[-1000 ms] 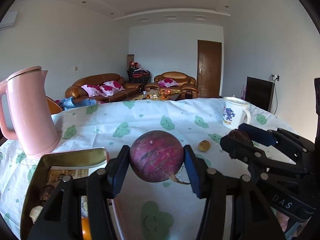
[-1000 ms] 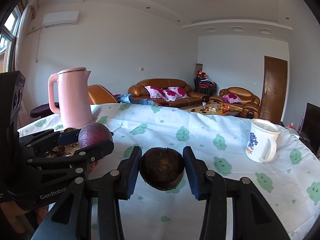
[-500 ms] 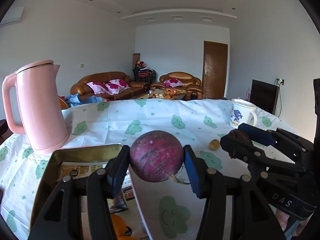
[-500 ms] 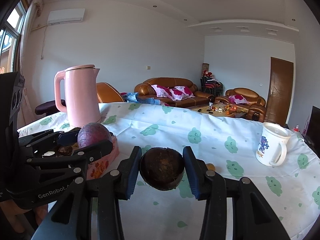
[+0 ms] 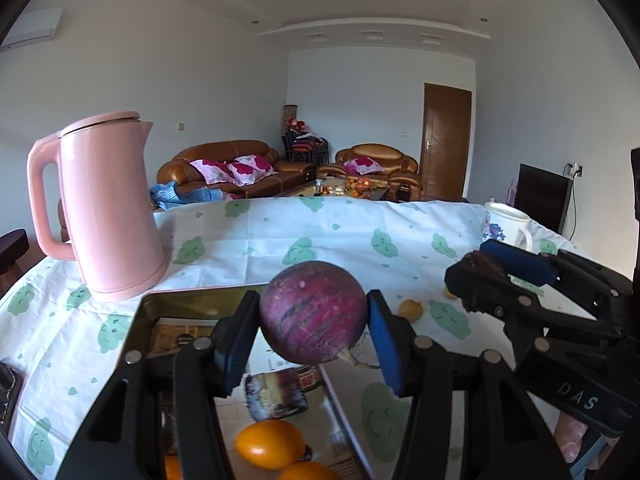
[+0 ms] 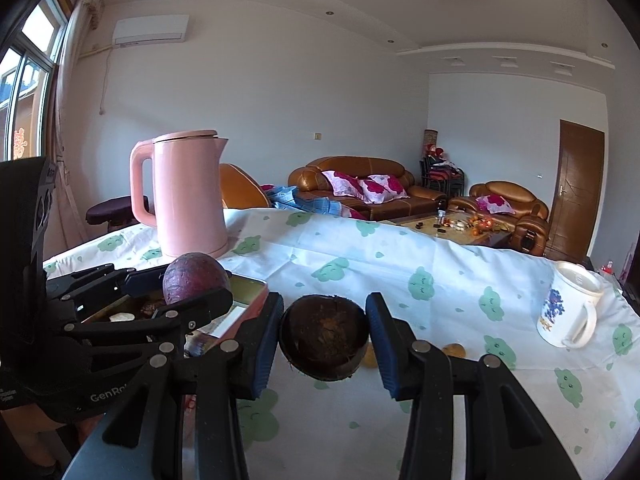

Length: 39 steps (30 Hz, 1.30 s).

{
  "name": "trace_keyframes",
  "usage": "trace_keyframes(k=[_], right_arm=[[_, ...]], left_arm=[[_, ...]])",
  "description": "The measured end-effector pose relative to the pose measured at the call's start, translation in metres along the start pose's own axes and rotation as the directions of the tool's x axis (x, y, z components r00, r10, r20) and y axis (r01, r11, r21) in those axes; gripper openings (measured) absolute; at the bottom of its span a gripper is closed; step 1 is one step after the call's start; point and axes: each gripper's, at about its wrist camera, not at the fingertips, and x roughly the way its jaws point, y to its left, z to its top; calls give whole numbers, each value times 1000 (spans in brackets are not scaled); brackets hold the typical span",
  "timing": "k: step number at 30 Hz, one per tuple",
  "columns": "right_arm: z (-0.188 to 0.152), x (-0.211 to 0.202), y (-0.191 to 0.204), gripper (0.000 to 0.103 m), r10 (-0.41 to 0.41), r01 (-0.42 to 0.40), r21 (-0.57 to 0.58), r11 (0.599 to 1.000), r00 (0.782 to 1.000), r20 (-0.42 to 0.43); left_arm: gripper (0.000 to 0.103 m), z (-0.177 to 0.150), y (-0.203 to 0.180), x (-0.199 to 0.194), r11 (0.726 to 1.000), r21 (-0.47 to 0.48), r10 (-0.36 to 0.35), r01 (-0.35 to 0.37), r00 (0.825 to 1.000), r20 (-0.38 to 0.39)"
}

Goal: Organize fruits
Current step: 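Lower both fruits into the gold tin and open both tools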

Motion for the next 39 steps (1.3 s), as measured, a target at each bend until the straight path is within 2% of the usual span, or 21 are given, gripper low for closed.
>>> trace_keyframes(k=[10, 24, 32, 39], right_arm=[[5, 8, 16, 45, 42, -42, -10, 999, 999, -7], [15, 28, 49, 45, 114, -115, -41, 992, 993, -25], [14, 55, 67, 45, 178, -180, -27, 983, 980, -84], [9, 74, 78, 45, 202, -208, -28, 978, 969, -139]], left_arm=[[55, -2, 20, -2, 999, -23, 34, -34, 999, -16], [55, -4, 59, -3, 991, -60, 115, -118, 992, -50], [55, -6, 83, 4, 983, -79, 155, -163, 983, -100], [55, -10, 91, 8, 981, -71, 168, -179, 976, -139]])
